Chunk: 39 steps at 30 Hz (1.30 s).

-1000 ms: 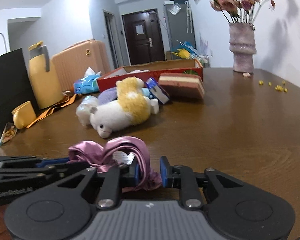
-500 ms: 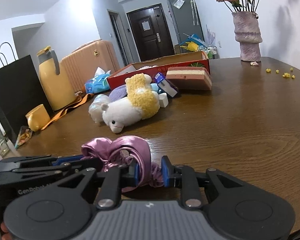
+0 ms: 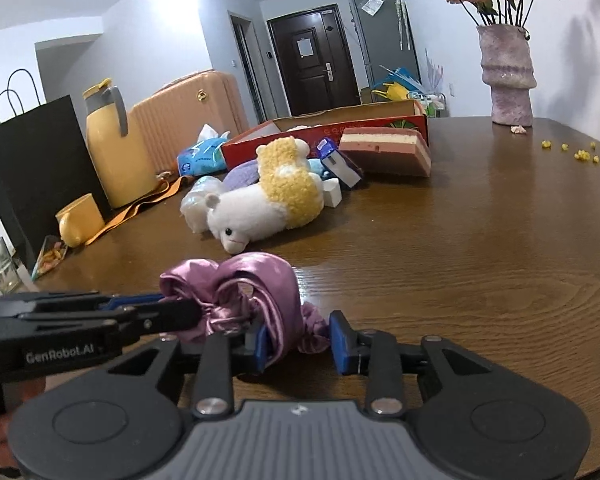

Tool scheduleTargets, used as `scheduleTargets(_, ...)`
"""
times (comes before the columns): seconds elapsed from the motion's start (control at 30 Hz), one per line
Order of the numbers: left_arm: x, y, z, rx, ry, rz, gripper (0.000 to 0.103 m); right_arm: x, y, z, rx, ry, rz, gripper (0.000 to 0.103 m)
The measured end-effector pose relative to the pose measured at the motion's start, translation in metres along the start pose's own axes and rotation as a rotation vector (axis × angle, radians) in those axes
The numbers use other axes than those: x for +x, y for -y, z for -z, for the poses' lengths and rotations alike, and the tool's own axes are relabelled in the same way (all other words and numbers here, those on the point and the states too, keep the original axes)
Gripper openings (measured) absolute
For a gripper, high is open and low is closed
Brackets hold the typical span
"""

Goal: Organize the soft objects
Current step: 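Lower the right tool onto the pink satin bow scrunchie and grasp it, then carry the pink scrunchie with the right tool into the box and release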

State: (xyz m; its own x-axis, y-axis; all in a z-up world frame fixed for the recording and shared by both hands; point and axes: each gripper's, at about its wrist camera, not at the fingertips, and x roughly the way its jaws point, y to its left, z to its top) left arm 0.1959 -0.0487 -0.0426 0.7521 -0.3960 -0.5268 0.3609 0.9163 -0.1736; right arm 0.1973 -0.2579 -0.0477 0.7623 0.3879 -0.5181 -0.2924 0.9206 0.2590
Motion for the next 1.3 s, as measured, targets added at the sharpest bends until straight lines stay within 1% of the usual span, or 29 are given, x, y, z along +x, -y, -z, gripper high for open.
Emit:
scheduleTargets(0.03, 0.0, 0.0, 0.0, -0.002, 0.001, 0.0, 0.02, 0.001, -0.001, 0.0, -0.011, 0.0, 0.002, 0.029)
scheduleTargets(0.07, 0.0, -0.001, 0.0, -0.004, 0.001, 0.0, 0.02, 0.002, -0.002, 0.001, -0.018, 0.002, 0.0, 0.026)
scheduleTargets(0.13, 0.0, -0.002, 0.0, -0.008, 0.002, 0.003, 0.02, 0.003, -0.003, 0.001, -0.03, 0.002, -0.009, 0.02)
scheduleTargets(0.2, -0.001, -0.002, 0.001, -0.01, 0.006, 0.007, 0.02, 0.002, -0.007, 0.0, -0.044, 0.005, -0.01, 0.01)
scheduleTargets(0.27, -0.005, -0.001, -0.001, -0.012, 0.016, 0.013, 0.018, 0.0, -0.012, -0.001, -0.056, 0.015, -0.002, 0.007)
scheduleTargets(0.37, -0.015, -0.002, -0.011, -0.013, 0.049, 0.02, 0.018, -0.01, -0.017, -0.011, -0.054, 0.049, -0.025, 0.007)
scheduleTargets(0.43, -0.019, -0.005, -0.025, -0.01, 0.08, 0.024, 0.018, -0.015, -0.02, -0.023, -0.07, 0.079, -0.036, 0.007)
scheduleTargets(0.5, -0.018, -0.009, -0.047, 0.007, 0.109, 0.017, 0.018, -0.014, -0.021, -0.043, -0.088, 0.102, -0.047, 0.007)
scheduleTargets(0.6, -0.009, -0.016, -0.086, 0.035, 0.151, 0.002, 0.018, -0.003, -0.02, -0.081, -0.114, 0.13, -0.062, 0.007)
scheduleTargets(0.67, 0.001, -0.023, -0.113, 0.048, 0.174, -0.009, 0.018, 0.011, -0.017, -0.114, -0.132, 0.148, -0.069, 0.007)
scheduleTargets(0.77, 0.027, -0.041, -0.163, 0.038, 0.185, -0.03, 0.018, 0.039, -0.013, -0.164, -0.146, 0.156, -0.083, 0.007)
scheduleTargets(0.83, 0.051, -0.057, -0.195, 0.021, 0.173, -0.04, 0.018, 0.072, -0.007, -0.204, -0.147, 0.143, -0.093, 0.007)
scheduleTargets(0.87, 0.069, -0.067, -0.215, 0.005, 0.159, -0.057, 0.018, 0.089, -0.004, -0.222, -0.151, 0.13, -0.092, 0.007)
scheduleTargets(0.93, 0.101, -0.084, -0.243, -0.019, 0.118, -0.062, 0.018, 0.124, 0.004, -0.252, -0.148, 0.108, -0.088, 0.007)
scheduleTargets(1.03, 0.159, -0.105, -0.283, -0.03, 0.068, -0.09, 0.018, 0.185, 0.02, -0.298, -0.13, 0.047, -0.06, 0.007)
scheduleTargets(1.1, 0.193, -0.116, -0.298, -0.044, 0.042, -0.102, 0.018, 0.219, 0.032, -0.318, -0.115, 0.006, -0.039, 0.007)
scheduleTargets(1.17, 0.233, -0.129, -0.309, -0.076, -0.019, -0.099, 0.018, 0.257, 0.047, -0.336, -0.093, -0.049, -0.02, 0.007)
scheduleTargets(1.2, 0.249, -0.134, -0.312, -0.079, -0.044, -0.086, 0.018, 0.271, 0.052, -0.341, -0.09, -0.067, -0.007, 0.007)
scheduleTargets(1.3, 0.302, -0.147, -0.322, -0.11, -0.092, -0.093, 0.018, 0.317, 0.073, -0.357, -0.073, -0.129, 0.036, 0.007)
